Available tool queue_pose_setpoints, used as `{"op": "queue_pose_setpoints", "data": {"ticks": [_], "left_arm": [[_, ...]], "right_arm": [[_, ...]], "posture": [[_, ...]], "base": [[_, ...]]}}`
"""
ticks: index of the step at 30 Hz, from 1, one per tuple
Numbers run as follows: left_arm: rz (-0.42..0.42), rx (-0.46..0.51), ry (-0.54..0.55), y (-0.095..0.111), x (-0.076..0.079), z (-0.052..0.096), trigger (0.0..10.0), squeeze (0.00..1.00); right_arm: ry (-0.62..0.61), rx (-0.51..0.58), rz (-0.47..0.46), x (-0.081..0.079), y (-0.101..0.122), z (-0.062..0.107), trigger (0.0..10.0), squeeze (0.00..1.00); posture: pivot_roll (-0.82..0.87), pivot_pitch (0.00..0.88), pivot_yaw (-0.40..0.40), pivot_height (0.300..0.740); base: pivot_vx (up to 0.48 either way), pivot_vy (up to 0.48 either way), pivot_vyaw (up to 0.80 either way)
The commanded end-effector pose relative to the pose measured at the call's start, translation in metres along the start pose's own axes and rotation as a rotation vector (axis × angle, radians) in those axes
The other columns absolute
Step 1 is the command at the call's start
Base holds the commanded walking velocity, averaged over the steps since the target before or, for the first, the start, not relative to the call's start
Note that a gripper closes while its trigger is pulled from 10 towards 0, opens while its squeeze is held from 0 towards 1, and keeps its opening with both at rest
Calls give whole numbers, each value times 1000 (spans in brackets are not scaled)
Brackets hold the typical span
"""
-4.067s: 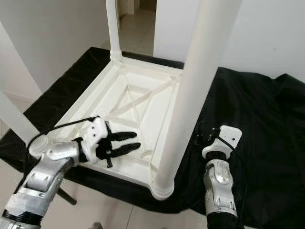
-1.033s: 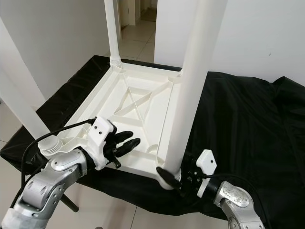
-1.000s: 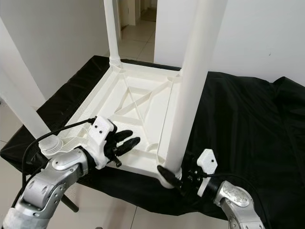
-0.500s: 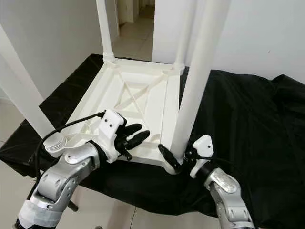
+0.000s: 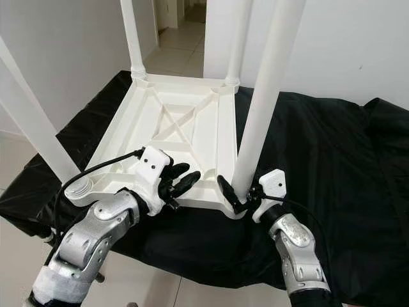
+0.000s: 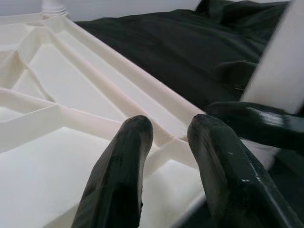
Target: Building children table
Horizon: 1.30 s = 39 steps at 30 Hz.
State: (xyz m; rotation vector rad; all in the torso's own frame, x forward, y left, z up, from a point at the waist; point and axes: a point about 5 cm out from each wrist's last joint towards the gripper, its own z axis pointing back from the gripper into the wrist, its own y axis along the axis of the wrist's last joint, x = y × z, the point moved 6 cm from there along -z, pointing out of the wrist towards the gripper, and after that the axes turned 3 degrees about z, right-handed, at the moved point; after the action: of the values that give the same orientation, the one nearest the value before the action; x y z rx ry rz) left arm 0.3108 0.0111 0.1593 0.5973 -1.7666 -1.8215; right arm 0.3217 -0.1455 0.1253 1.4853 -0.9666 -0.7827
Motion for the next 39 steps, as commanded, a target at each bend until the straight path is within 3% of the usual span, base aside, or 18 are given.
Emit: {"op": "queue_pose_setpoints", "data": {"ticks": [1, 3, 5, 8, 9, 16, 17, 18, 20, 21, 22, 32, 33, 34, 35, 39], "left_arm": [[-50, 7, 4, 0, -5, 2, 10000, 0], [-94, 9, -15, -1, -2, 5, 10000, 0], [-94, 29, -114, -1, 10, 16, 10000, 0], [-81, 41, -167, 0, 18, 22, 10000, 0], [-81, 54, -208, 4, 24, 28, 10000, 0], [-62, 81, -257, 11, 33, 28, 10000, 0], [-54, 79, -268, 10, 35, 29, 10000, 0], [-54, 70, -275, 8, 36, 29, 10000, 0], [-56, 65, -279, 6, 37, 30, 10000, 0], [-67, 64, -278, 6, 38, 30, 10000, 0], [-74, 66, -274, 5, 38, 29, 10000, 0], [-57, 58, -229, 4, 38, 24, 10000, 0], [-59, 43, -222, 0, 38, 24, 10000, 0], [-59, 43, -222, 0, 38, 24, 10000, 0], [-70, 39, -212, -1, 37, 23, 10000, 0], [-65, 31, -173, -5, 31, 20, 10000, 0]], "right_arm": [[0, 15, -17, -2, 6, -3, 10000, 0], [-5, 25, -19, -4, 8, -1, 10000, 0], [17, 35, -5, -7, 12, 3, 10000, 0], [40, 36, -4, -8, 13, 7, 10000, 0], [56, 27, 12, 0, 14, 11, 10000, 0], [107, 4, 38, 7, 18, 14, 10000, 0], [121, -8, 44, 7, 16, 15, 8196, 0], [131, -23, 52, 8, 13, 16, 4863, 0], [137, -33, 58, 8, 12, 17, 4863, 0], [145, -40, 62, 8, 10, 17, 3608, 0], [146, -43, 67, 9, 10, 17, 0, 0], [151, -84, 70, 11, 3, 17, 0, 0], [140, -93, 61, 10, 3, 16, 6275, 0], [140, -93, 61, 10, 3, 16, 6275, 0], [131, -101, 51, 9, 3, 16, 10000, 0], [75, -166, 2, 4, -6, 16, 10000, 0]], "posture": [[-81, 0, -22, 740], [-80, 0, -31, 740], [-80, 0, -35, 740], [-75, 0, -37, 740], [-72, 0, -38, 740], [-59, 0, -41, 740], [-58, 0, -44, 740], [-57, 0, -43, 740], [-57, 0, -43, 740], [-57, 0, -42, 740], [-56, 0, -42, 740], [-61, 0, -46, 740], [-61, 0, -47, 740], [-61, 0, -47, 740], [-60, 0, -48, 740], [-64, 0, -47, 740]], "base": [[0, 0, 0], [0, 0, 0], [0, 0, 0], [0, 0, 0], [0, 0, 0], [0, 0, 0], [0, 0, 0], [0, 0, 0], [0, 0, 0], [0, 0, 0], [0, 0, 0], [0, 0, 0], [0, 0, 0], [0, 0, 0], [0, 0, 0], [0, 0, 0]]}}
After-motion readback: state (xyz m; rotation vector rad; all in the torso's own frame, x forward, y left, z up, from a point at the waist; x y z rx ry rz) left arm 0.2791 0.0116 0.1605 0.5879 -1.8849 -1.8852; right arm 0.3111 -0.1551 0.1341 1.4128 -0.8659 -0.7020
